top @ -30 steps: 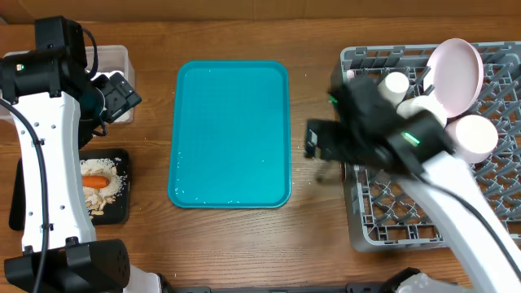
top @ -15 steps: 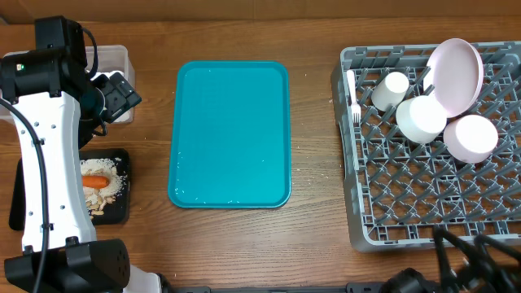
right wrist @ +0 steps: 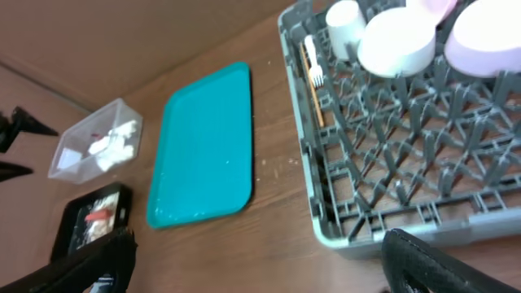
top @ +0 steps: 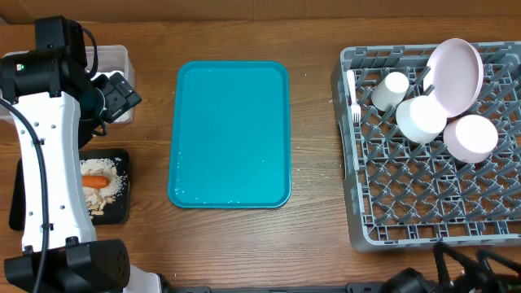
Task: Sort waste into correct bins and load items into the dishwasher rack
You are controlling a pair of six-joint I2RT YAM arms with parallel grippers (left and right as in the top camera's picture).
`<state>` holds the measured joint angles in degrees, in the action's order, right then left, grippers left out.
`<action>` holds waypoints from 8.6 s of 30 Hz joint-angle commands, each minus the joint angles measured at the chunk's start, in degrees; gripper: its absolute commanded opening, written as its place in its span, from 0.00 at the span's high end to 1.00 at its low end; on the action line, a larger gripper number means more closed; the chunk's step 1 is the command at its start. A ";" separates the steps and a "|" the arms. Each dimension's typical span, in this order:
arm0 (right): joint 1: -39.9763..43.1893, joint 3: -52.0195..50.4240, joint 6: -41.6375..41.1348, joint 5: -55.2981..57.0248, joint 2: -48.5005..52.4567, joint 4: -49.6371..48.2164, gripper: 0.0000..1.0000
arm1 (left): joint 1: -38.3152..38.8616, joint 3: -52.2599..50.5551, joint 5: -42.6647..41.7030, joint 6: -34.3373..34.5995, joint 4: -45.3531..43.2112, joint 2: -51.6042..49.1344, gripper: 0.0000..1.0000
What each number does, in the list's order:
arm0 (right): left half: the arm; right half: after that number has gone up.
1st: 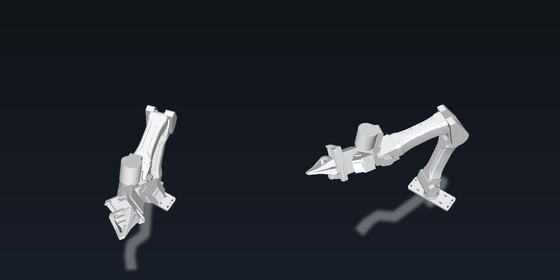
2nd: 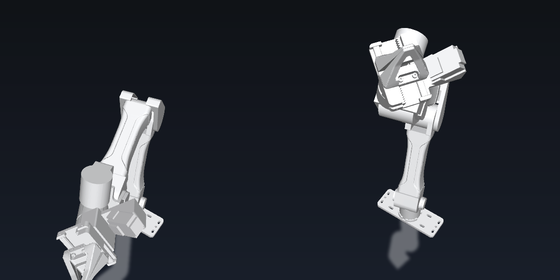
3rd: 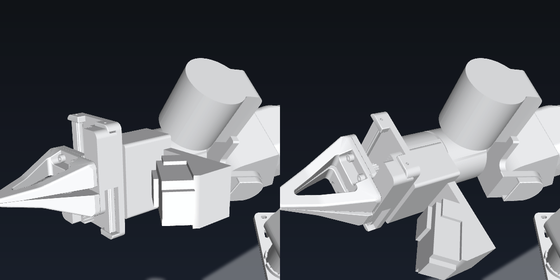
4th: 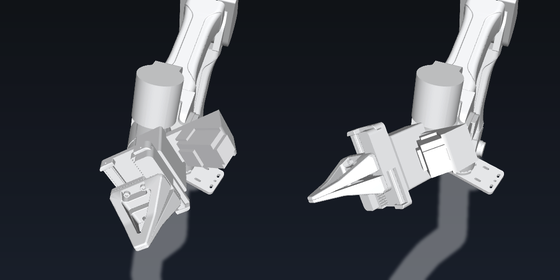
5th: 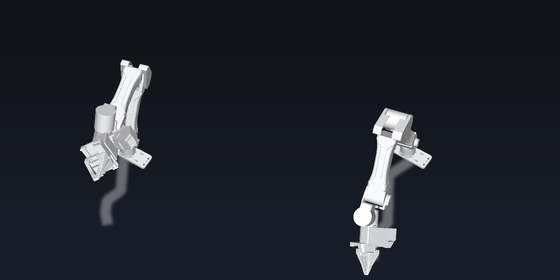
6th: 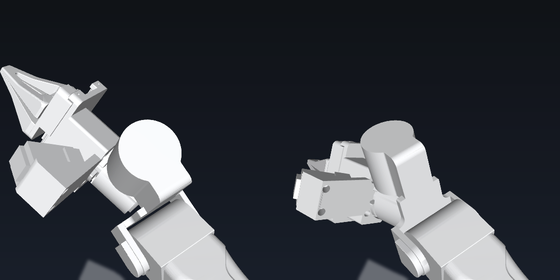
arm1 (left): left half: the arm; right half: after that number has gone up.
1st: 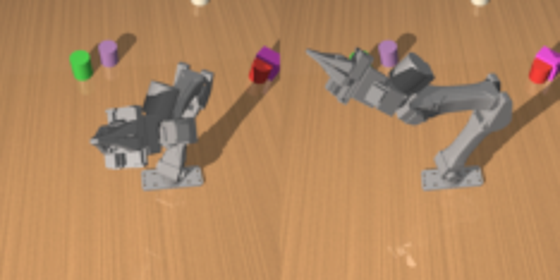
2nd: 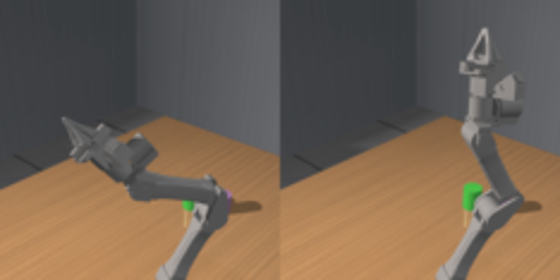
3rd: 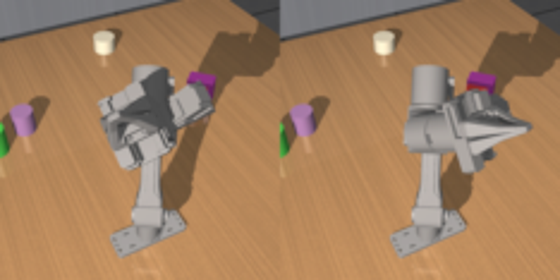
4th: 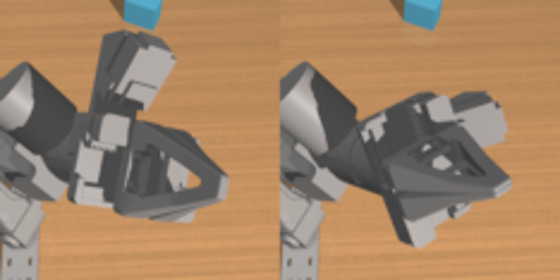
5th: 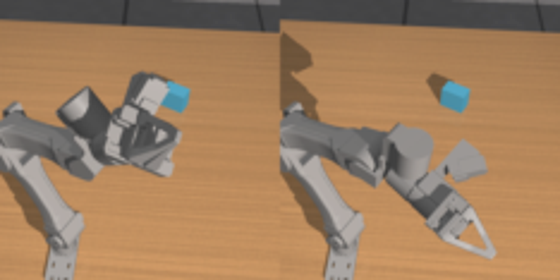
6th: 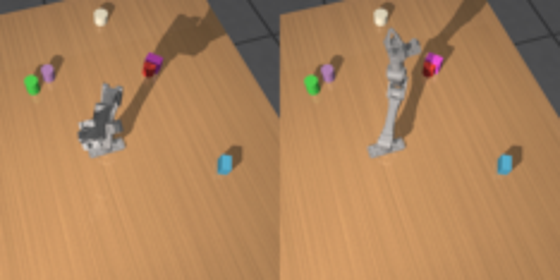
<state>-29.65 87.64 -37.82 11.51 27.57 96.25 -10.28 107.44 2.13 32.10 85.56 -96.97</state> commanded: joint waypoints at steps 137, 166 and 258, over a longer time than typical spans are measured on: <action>20.39 -87.14 27.41 -8.85 -27.19 -91.65 0.00 | -0.28 0.50 -0.26 0.90 -0.11 0.13 0.00; 20.39 -87.14 27.41 -8.83 -27.19 -91.65 0.00 | -0.28 0.50 -0.26 0.90 -0.11 0.13 0.00; 20.46 -87.14 46.66 -8.44 -21.42 -91.62 0.00 | -0.28 0.50 -0.26 0.90 -0.11 0.13 0.00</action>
<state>-9.41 1.04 8.67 2.57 6.11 4.80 -10.28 107.44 1.93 32.10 85.54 -96.97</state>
